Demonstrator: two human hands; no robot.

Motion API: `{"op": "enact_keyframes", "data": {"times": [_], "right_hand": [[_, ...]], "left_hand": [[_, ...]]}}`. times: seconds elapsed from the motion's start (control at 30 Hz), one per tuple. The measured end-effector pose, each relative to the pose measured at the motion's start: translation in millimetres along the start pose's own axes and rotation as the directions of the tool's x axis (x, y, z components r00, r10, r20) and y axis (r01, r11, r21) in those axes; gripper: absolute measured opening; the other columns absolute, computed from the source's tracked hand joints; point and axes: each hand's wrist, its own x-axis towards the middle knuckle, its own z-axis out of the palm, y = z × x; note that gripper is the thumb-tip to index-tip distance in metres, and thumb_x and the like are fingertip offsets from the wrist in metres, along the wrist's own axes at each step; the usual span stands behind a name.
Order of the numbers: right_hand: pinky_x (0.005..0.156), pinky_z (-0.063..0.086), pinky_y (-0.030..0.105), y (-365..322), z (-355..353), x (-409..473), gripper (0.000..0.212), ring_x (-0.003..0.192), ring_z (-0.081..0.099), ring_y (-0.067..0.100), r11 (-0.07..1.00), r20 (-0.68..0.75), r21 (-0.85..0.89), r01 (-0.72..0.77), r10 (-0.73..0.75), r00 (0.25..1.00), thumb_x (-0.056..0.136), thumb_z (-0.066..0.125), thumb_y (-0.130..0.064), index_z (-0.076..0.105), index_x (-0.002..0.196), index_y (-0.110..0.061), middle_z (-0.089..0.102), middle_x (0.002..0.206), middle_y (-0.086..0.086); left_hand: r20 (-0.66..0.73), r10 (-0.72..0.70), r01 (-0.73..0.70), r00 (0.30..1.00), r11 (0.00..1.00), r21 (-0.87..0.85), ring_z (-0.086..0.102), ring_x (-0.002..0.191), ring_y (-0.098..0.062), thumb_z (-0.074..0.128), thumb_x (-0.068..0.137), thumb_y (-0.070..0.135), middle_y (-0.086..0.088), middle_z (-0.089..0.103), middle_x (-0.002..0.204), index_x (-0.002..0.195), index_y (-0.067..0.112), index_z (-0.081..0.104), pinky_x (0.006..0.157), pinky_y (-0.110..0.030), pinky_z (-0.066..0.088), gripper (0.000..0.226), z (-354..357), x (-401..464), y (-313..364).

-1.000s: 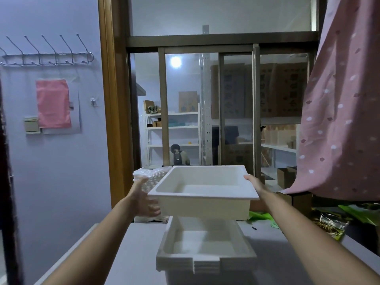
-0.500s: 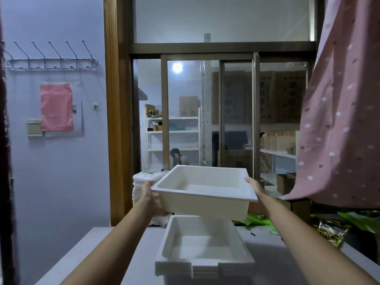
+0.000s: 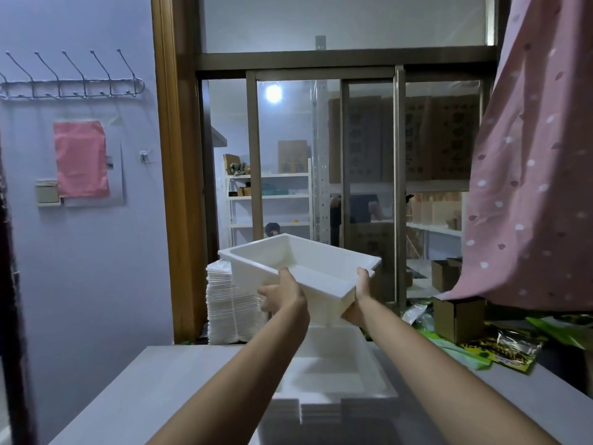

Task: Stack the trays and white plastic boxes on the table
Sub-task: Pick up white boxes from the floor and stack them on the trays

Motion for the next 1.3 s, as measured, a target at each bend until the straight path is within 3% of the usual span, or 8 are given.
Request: {"op": "enact_keyframes", "data": {"times": [0.27, 0.53, 0.7, 0.83, 0.93, 1.0, 1.07, 1.3], "right_hand": [[0.089, 0.049, 0.04, -10.1, -23.5, -21.8, 0.099, 0.104, 0.059, 0.032, 0.975, -0.04, -0.222, -0.019, 0.01, 0.999, 0.076, 0.017, -0.087, 0.051, 0.131, -0.012, 0.059, 0.122, 0.015], [0.114, 0.03, 0.05, -43.5, -70.3, -15.1, 0.084, 0.137, 0.038, 0.037, 0.98, -0.152, -0.197, 0.031, -0.061, 0.986, 0.09, 0.026, -0.07, 0.032, 0.147, -0.009, 0.035, 0.152, 0.018], [0.114, 0.027, 0.049, -49.7, -67.6, -11.7, 0.077, 0.137, 0.038, 0.034, 0.969, -0.085, -0.244, 0.05, -0.073, 0.994, 0.092, 0.03, -0.064, 0.035, 0.147, -0.011, 0.038, 0.15, 0.014], [0.09, 0.045, 0.039, -49.0, -51.3, -10.2, 0.048, 0.103, 0.058, 0.028, 0.958, 0.003, -0.272, 0.096, -0.099, 0.995, 0.103, 0.032, -0.034, 0.049, 0.134, -0.002, 0.054, 0.13, 0.016], [0.074, 0.045, 0.032, -44.6, -51.5, -7.2, 0.032, 0.08, 0.056, 0.027, 0.883, -0.046, -0.453, 0.124, -0.163, 0.986, 0.101, 0.033, -0.012, 0.062, 0.091, -0.003, 0.053, 0.088, 0.01], [0.078, 0.047, 0.034, -36.6, -61.0, 0.9, 0.032, 0.088, 0.058, 0.029, 0.85, -0.087, -0.516, 0.106, -0.175, 0.981, 0.1, 0.036, -0.011, 0.061, 0.114, 0.005, 0.054, 0.096, 0.008], [0.061, 0.041, 0.029, -30.4, -65.4, 4.9, 0.034, 0.073, 0.055, 0.021, 0.856, -0.089, -0.512, 0.072, -0.136, 0.987, 0.098, 0.041, -0.013, 0.059, 0.122, 0.004, 0.06, 0.099, 0.012], [0.053, 0.029, 0.024, -17.8, -67.9, 18.4, 0.017, 0.057, 0.045, 0.016, 0.849, -0.178, -0.527, -0.027, -0.08, 0.981, 0.087, 0.052, -0.018, 0.051, 0.072, -0.009, 0.047, 0.065, 0.003]], "left_hand": [[0.031, 0.037, -0.035, 0.999, 0.998, -0.056, 0.058, 0.095, -0.033, 0.045, 0.086, 0.048, -0.013, 0.059, 0.112, 0.132, 0.014, 0.045, 0.09, -0.042, 0.05, 0.057, -25.6, 25.1, 17.1], [0.188, -0.127, 0.112, 0.974, 0.99, 0.088, 0.057, 0.109, -0.029, 0.049, 0.091, 0.047, -0.012, 0.058, 0.098, 0.121, 0.014, 0.049, 0.101, -0.041, 0.045, 0.045, -62.4, 45.3, 56.6], [0.265, -0.206, 0.127, 0.942, 0.95, 0.286, 0.055, 0.08, -0.029, 0.052, 0.09, 0.043, -0.015, 0.054, 0.087, 0.113, 0.009, 0.041, 0.084, -0.046, 0.046, 0.042, -69.9, 46.0, 75.7], [0.335, -0.167, 0.016, 0.928, 0.912, 0.41, 0.056, 0.073, -0.024, 0.049, 0.093, 0.04, -0.012, 0.054, 0.083, 0.107, 0.009, 0.044, 0.065, -0.036, 0.049, 0.035, -64.8, 38.6, 73.8], [0.348, -0.121, -0.062, 0.93, 0.88, 0.471, 0.057, 0.078, -0.022, 0.046, 0.096, 0.037, -0.009, 0.054, 0.082, 0.1, 0.01, 0.049, 0.07, -0.033, 0.047, 0.027, -61.5, 31.0, 60.4], [0.358, -0.137, -0.06, 0.924, 0.87, 0.489, 0.055, 0.072, -0.021, 0.044, 0.097, 0.036, -0.009, 0.053, 0.08, 0.096, 0.01, 0.049, 0.062, -0.031, 0.047, 0.027, -62.5, 29.8, 51.0], [0.373, -0.141, -0.066, 0.917, 0.869, 0.491, 0.052, 0.068, -0.019, 0.043, 0.098, 0.032, -0.009, 0.052, 0.078, 0.092, 0.009, 0.05, 0.056, -0.029, 0.043, 0.025, -62.5, 32.0, 42.8], [0.396, 0.026, -0.284, 0.918, 0.74, 0.61, 0.047, 0.068, -0.011, 0.043, 0.098, 0.013, -0.009, 0.054, 0.091, 0.101, 0.005, 0.051, 0.06, -0.023, 0.036, 0.012, -60.2, 61.3, 22.4]]}}
